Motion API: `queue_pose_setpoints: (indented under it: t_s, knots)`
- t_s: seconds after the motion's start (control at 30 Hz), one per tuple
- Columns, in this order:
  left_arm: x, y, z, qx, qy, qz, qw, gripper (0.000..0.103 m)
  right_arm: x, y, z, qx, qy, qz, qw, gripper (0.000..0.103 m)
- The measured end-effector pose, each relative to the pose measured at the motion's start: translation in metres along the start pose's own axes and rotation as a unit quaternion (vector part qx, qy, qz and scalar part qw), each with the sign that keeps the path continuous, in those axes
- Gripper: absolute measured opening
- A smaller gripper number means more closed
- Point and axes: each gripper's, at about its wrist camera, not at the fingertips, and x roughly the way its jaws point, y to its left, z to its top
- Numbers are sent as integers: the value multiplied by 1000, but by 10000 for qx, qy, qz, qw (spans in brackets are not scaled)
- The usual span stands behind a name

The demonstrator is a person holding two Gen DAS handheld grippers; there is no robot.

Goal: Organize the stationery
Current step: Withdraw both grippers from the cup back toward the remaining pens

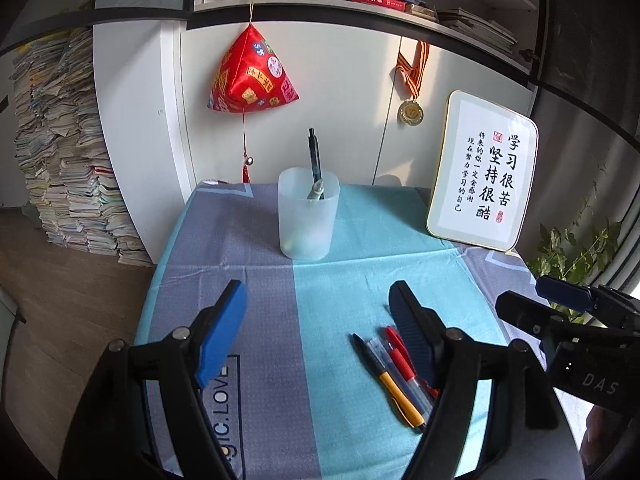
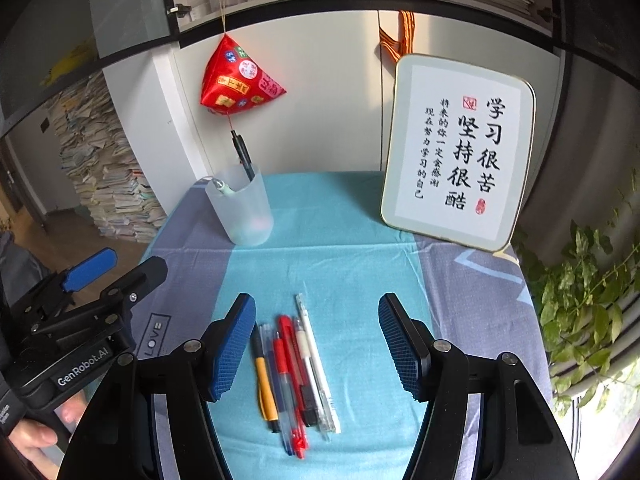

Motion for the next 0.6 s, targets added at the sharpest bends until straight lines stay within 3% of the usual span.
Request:
queue_pose_setpoints:
  t_s: [0.1,0.27,0.37,0.5,0.6]
  knots:
    - [7,0,-8,-93,239,2,9997,73,16,-7,-9,-14,270,-48,9996,65]
    - [36,6,-21,-638,1071,-280,9918,73,52,-18,-23,63,834,48,9965,65]
    - [50,0,-28,-541,1379,-114,9889,73,67,-25,-30,113,1070,-33,9942,65]
    - [66,-5,-37,-575,1853,-219,9807,73,70,-38,-33,331,1140,-60,9929,65]
    - [73,-12,-42,-529,1981,-190,9786,73,67,-44,-34,435,1106,-57,9929,65]
